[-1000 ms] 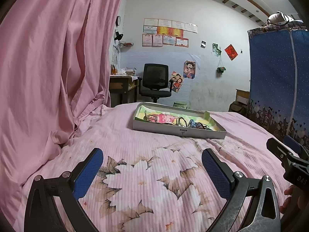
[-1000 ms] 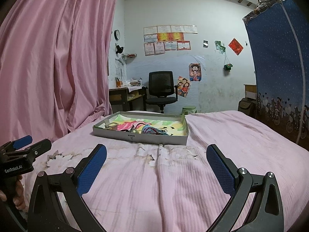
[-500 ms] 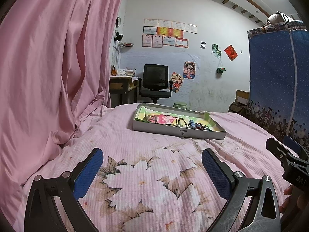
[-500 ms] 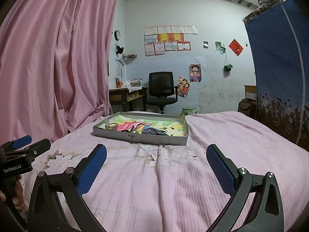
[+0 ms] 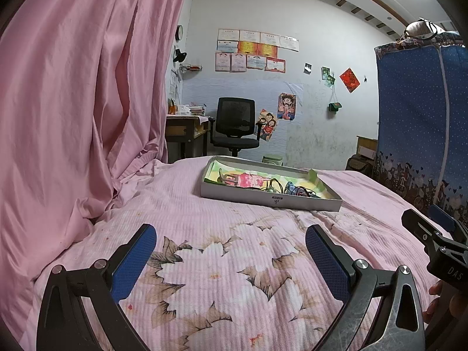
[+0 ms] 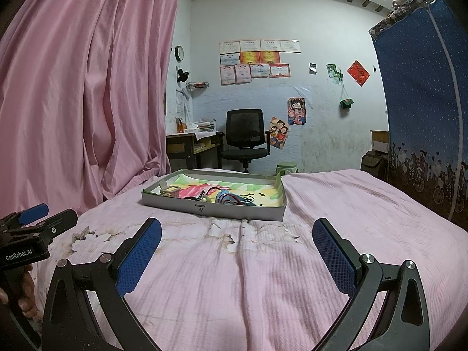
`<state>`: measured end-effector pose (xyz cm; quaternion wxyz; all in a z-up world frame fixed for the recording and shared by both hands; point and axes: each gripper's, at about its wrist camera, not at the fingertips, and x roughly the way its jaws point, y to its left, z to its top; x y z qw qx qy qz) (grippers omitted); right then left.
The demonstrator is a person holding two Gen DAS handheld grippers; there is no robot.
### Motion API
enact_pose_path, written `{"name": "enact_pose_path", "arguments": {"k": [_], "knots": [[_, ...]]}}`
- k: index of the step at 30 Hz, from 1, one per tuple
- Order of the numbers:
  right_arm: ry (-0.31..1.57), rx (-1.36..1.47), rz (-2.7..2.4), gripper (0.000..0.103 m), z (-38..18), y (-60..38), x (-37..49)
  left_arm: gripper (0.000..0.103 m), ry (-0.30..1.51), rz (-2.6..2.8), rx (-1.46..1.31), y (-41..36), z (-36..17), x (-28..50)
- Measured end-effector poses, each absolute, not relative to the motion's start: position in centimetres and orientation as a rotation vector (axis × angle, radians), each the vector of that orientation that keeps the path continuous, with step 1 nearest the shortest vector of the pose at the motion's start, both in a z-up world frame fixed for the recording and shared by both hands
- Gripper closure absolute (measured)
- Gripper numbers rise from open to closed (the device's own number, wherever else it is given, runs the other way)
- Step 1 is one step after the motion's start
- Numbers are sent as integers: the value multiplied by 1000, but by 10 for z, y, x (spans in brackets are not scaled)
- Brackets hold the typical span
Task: Organize jewelry
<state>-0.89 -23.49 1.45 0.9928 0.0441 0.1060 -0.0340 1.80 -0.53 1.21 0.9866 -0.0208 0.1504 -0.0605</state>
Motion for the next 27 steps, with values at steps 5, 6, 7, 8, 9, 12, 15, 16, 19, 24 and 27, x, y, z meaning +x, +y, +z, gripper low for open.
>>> {"name": "enact_pose_path", "arguments": {"k": [5, 6, 7, 8, 9, 12, 15, 16, 19, 24, 27], "knots": [[212, 87, -68, 1, 15, -234, -8, 0, 301, -122, -41, -5, 12, 18], [212, 88, -68, 1, 15, -235, -9, 0, 301, -122, -41, -5, 11, 17], [213, 87, -68, 1, 15, -234, -8, 0, 301, -121, -41, -6, 12, 18], [212, 87, -68, 1, 15, -234, -8, 0, 301, -121, -41, -5, 12, 17], [212, 87, -68, 1, 15, -234, -9, 0, 302, -121, -41, -6, 12, 18], [212, 87, -68, 1, 15, -234, -9, 0, 301, -121, -41, -5, 11, 16], [212, 87, -68, 1, 15, -234, -8, 0, 301, -121, -41, -5, 11, 17], [212, 86, -68, 1, 16, -234, -8, 0, 301, -121, -41, -6, 11, 17], [212, 86, -68, 1, 15, -234, -8, 0, 301, -121, -41, -6, 11, 17], [212, 84, -68, 1, 15, -233, -9, 0, 300, -121, -39, -5, 11, 16], [213, 85, -67, 1, 16, -233, -8, 0, 301, -122, -41, -5, 10, 16]]}}
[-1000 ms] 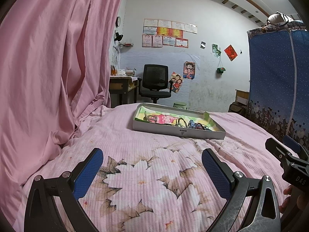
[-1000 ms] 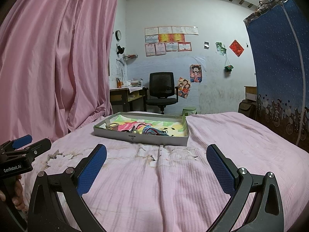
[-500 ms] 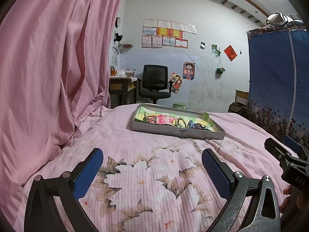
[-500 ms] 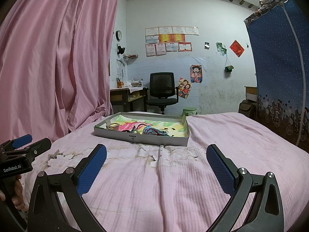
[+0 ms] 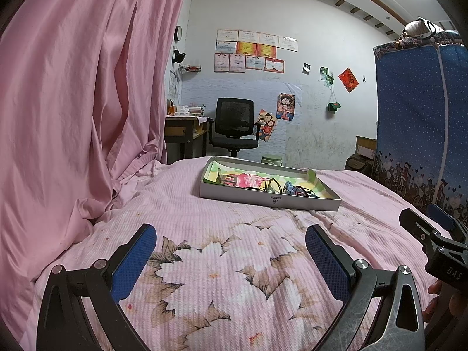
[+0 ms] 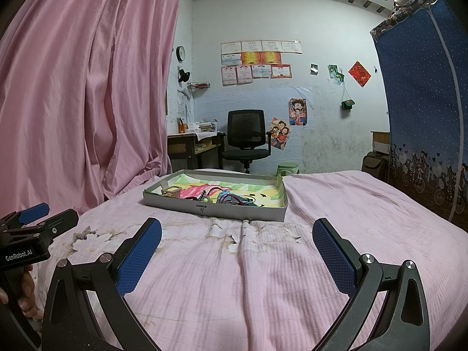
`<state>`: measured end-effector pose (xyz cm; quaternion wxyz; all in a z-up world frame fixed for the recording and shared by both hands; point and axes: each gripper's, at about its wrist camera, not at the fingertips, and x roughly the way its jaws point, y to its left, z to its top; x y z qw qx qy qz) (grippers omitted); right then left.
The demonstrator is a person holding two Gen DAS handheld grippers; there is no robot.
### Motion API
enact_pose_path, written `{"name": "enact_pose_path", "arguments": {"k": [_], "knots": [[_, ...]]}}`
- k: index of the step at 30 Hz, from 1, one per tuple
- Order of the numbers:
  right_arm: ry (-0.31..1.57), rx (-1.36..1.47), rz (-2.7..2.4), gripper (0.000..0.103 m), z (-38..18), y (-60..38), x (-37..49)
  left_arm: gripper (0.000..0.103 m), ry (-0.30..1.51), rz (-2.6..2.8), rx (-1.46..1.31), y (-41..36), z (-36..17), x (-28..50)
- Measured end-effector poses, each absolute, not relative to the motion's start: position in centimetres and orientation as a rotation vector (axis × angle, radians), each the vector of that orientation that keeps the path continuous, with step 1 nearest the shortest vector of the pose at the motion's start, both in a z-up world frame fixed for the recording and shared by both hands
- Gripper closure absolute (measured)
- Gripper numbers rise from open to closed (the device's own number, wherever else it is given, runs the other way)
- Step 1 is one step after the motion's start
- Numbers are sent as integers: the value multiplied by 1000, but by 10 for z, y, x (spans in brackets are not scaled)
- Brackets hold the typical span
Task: Organize jewelry
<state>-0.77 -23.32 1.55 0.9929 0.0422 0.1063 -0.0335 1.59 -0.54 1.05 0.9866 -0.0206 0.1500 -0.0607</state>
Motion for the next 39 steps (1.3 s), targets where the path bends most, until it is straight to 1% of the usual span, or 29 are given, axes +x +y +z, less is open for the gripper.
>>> {"name": "enact_pose_path", "arguments": {"k": [39], "knots": [[211, 80, -68, 1, 15, -231, -8, 0, 299, -121, -40, -6, 9, 14]]}}
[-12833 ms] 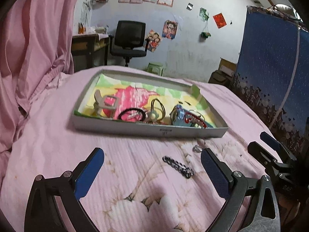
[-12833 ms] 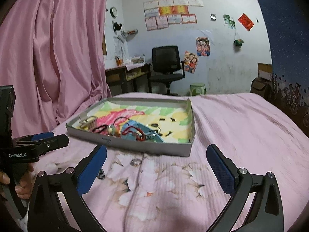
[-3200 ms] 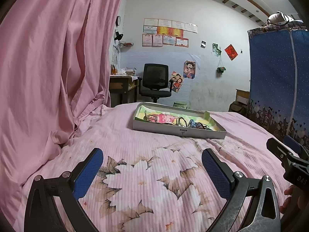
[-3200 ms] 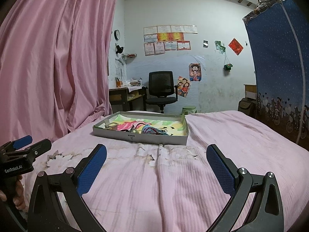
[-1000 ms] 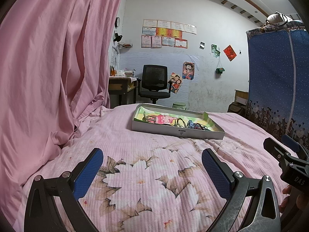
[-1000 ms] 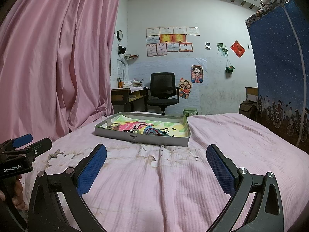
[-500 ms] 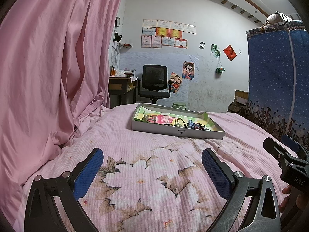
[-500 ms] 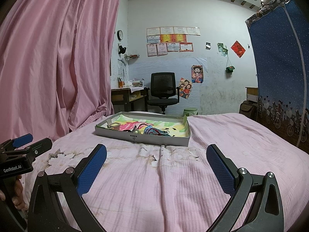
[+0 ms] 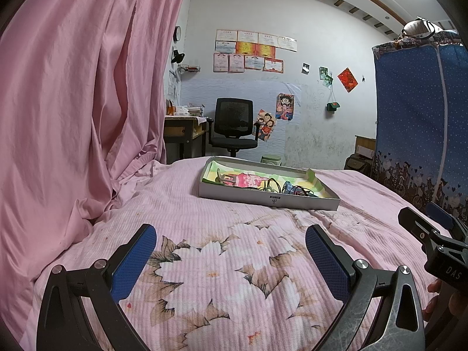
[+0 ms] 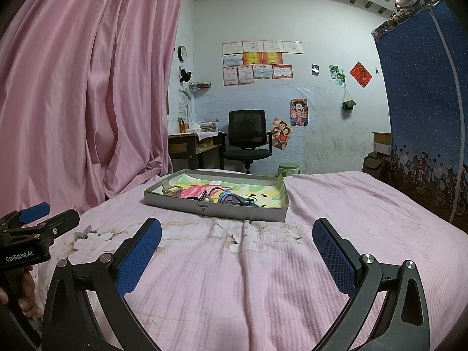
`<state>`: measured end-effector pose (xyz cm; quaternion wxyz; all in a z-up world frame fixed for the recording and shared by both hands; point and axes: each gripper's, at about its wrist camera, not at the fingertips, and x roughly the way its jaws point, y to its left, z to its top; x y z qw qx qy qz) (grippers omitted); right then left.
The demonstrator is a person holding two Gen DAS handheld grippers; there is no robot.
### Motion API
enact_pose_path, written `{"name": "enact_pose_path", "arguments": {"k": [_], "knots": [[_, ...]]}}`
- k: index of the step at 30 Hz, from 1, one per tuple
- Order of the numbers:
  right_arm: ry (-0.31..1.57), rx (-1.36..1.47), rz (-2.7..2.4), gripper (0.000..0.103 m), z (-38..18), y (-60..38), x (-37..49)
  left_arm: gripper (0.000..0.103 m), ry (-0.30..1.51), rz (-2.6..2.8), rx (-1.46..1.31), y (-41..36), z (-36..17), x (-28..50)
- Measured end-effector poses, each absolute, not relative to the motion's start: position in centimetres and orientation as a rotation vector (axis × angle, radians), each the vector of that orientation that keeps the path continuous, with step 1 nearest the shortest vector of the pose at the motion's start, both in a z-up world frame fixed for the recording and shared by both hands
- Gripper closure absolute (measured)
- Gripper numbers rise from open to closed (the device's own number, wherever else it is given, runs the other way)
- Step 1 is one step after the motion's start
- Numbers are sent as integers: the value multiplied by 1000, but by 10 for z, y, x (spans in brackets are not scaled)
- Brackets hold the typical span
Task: Organize jewelry
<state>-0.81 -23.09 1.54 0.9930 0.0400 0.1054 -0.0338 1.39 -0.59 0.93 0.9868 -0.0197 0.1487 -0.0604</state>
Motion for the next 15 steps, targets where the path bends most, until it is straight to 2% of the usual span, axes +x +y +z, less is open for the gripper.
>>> {"name": "enact_pose_path", "arguments": {"k": [15], "knots": [[210, 80, -68, 1, 15, -231, -9, 0, 298, -121, -40, -6, 9, 14]]}}
